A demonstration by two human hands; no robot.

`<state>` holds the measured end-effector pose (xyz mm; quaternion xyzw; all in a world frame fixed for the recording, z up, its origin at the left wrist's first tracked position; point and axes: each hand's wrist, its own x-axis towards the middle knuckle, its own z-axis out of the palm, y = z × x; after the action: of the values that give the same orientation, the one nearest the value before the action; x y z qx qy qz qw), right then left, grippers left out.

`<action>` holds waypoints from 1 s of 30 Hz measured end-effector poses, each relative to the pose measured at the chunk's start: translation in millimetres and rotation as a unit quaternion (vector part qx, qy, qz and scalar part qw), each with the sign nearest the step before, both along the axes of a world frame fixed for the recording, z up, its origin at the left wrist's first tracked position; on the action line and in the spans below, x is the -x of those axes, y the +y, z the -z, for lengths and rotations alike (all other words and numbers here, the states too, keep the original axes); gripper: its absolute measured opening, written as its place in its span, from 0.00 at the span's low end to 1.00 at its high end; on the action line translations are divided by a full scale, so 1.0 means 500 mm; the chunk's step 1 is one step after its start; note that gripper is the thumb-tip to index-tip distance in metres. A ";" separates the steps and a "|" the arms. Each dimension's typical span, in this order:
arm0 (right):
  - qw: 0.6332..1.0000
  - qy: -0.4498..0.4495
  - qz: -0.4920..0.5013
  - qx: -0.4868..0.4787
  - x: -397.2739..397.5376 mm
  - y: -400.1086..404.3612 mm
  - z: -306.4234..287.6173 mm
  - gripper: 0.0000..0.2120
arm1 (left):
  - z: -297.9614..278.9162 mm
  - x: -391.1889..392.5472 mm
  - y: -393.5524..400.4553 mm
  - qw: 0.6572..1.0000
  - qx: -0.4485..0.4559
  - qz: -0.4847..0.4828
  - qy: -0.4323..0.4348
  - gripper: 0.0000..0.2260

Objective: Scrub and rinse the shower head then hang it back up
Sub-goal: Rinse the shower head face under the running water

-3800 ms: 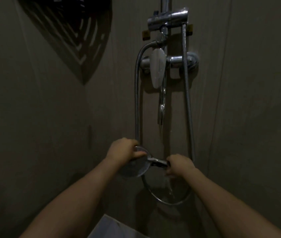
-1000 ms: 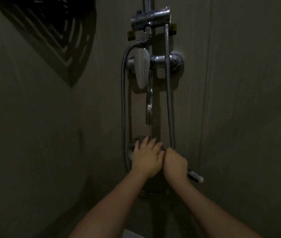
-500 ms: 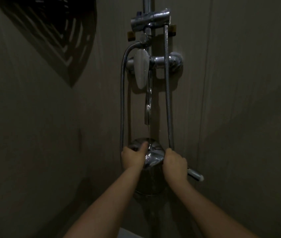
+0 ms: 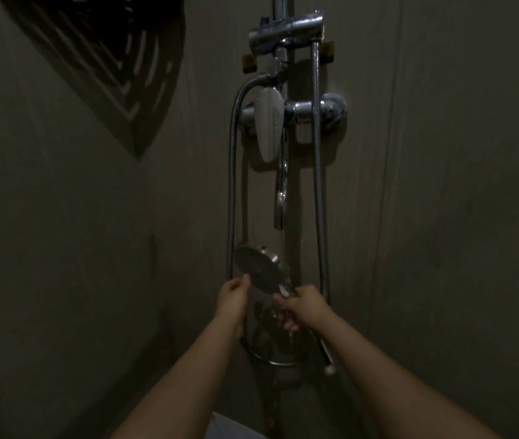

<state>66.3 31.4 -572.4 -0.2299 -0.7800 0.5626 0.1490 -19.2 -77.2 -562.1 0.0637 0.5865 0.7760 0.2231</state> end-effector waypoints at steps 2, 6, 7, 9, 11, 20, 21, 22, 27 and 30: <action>0.988 -0.010 -0.077 0.133 0.005 -0.006 -0.004 0.17 | 0.003 -0.007 0.003 0.998 -0.045 0.046 -0.024 0.14; 0.973 -0.059 -0.131 0.179 0.007 0.005 0.000 0.24 | 0.015 0.000 0.008 0.992 -0.118 0.010 -0.038 0.15; 0.978 -0.052 -0.123 0.160 0.006 0.005 0.006 0.21 | 0.012 0.002 0.014 0.993 -0.114 -0.022 -0.025 0.14; 0.992 -0.055 -0.097 0.065 0.003 0.007 0.023 0.09 | 0.002 0.007 0.022 0.989 -0.112 -0.089 -0.021 0.14; 0.990 -0.103 -0.064 -0.073 -0.004 0.016 0.041 0.13 | -0.006 0.013 0.016 0.986 -0.112 -0.115 -0.046 0.13; 0.907 -0.188 0.081 -0.368 -0.042 0.023 0.062 0.16 | 0.021 0.023 -0.004 0.816 0.404 -0.123 0.394 0.38; 0.909 -0.191 0.082 -0.362 -0.044 0.021 0.063 0.16 | 0.035 0.023 -0.006 0.733 0.475 -0.103 0.476 0.38; 0.910 -0.196 0.082 -0.356 -0.043 0.021 0.062 0.16 | 0.049 0.023 -0.005 0.646 0.518 -0.061 0.557 0.37; 0.906 -0.223 0.061 -0.355 -0.048 0.033 0.052 0.17 | 0.060 0.035 0.000 0.523 0.530 0.108 0.659 0.30; 0.900 -0.227 0.046 -0.369 -0.055 0.033 0.058 0.15 | 0.045 0.055 -0.014 0.590 0.563 0.055 0.576 0.31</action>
<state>93.9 48.0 -601.4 -0.3156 -0.9329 0.1598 0.0681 -46.7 -84.4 -584.6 0.3915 0.9078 0.0785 -0.1281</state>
